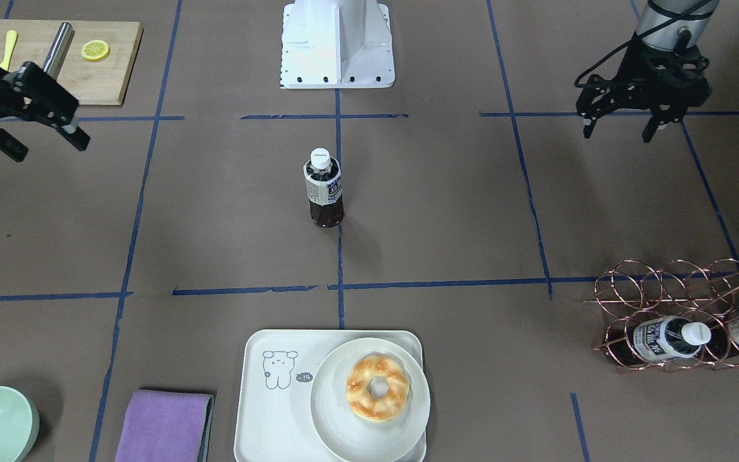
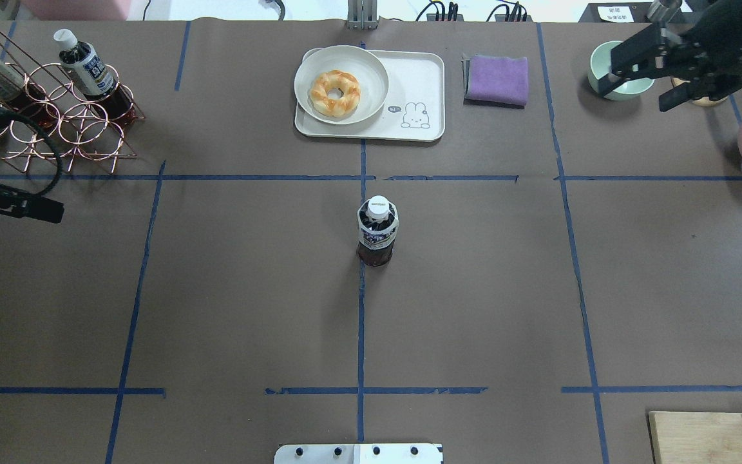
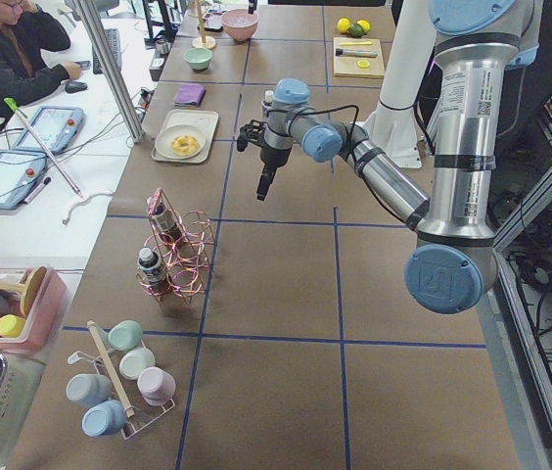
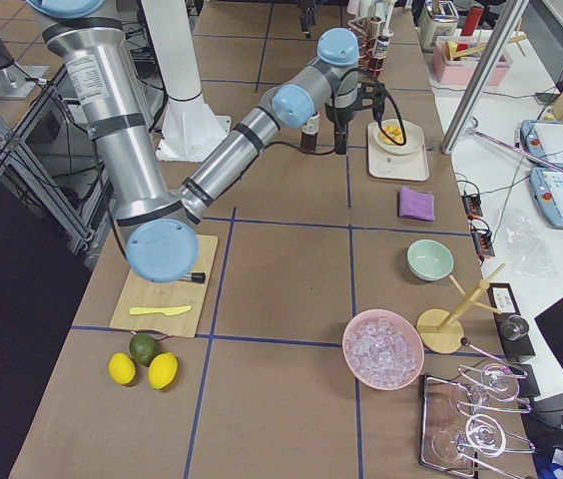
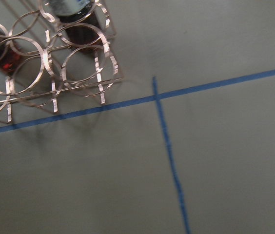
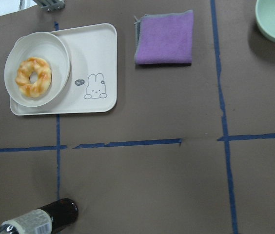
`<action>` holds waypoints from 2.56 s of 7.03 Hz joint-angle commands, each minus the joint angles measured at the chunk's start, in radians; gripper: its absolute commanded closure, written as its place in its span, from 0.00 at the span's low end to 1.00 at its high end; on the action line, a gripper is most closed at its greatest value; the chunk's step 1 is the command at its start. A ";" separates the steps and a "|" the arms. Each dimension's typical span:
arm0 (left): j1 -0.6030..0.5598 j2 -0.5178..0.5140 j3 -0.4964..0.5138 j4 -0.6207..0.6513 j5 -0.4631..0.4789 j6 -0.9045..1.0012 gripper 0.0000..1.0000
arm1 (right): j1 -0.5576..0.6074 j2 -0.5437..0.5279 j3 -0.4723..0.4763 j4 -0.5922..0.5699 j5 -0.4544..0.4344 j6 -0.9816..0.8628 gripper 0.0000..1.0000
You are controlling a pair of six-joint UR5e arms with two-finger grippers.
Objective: Place tea on tray
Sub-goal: 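Open the left gripper and withdraw it toward the rack while the right arm moves in, then lower the right gripper over the tea bottle and grasp its cap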
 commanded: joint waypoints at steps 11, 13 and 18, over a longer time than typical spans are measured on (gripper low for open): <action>-0.299 0.065 0.267 -0.018 -0.232 0.431 0.00 | -0.587 0.422 -0.217 -0.206 -0.580 0.382 0.03; -0.299 0.065 0.268 -0.016 -0.231 0.431 0.00 | -0.587 0.430 -0.246 -0.200 -0.584 0.373 0.15; -0.299 0.062 0.276 -0.016 -0.231 0.430 0.00 | -0.586 0.437 -0.283 -0.200 -0.580 0.336 0.34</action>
